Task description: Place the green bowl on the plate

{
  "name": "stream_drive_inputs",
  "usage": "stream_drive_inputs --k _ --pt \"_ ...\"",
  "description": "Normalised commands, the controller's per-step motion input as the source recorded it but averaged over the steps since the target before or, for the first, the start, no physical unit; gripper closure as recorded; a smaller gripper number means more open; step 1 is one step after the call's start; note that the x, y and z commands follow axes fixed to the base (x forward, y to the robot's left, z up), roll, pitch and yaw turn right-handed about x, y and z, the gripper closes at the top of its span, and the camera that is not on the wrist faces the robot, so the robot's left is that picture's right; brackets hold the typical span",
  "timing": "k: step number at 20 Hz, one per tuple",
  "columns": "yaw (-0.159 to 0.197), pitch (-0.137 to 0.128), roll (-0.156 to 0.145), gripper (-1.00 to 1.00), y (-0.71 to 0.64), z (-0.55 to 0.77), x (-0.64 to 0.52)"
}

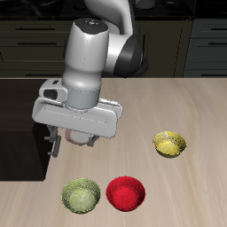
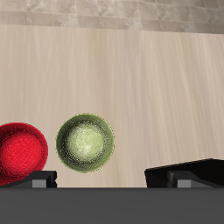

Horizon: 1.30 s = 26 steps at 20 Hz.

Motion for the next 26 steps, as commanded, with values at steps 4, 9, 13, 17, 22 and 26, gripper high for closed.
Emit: stream_drive_inputs --k 4,9,13,17,22,26 --pt "-0.023 -0.005 -0.025 -1.0 -0.11 -0.28 0.0" --pt "0.022 -0.016 -0.018 -1.0 -0.07 -0.26 0.02" --pt "0.026 -0.02 -0.015 -1.0 -0.05 -0.23 0.02" --pt "0.034 0.013 0.0 -1.0 -0.03 -0.32 0.07" --pt "-0.021 0.022 -0.005 -1.0 -0.06 -0.22 0.04" --pt "-0.031 0.069 -0.006 -1.0 -0.08 -0.32 0.03"
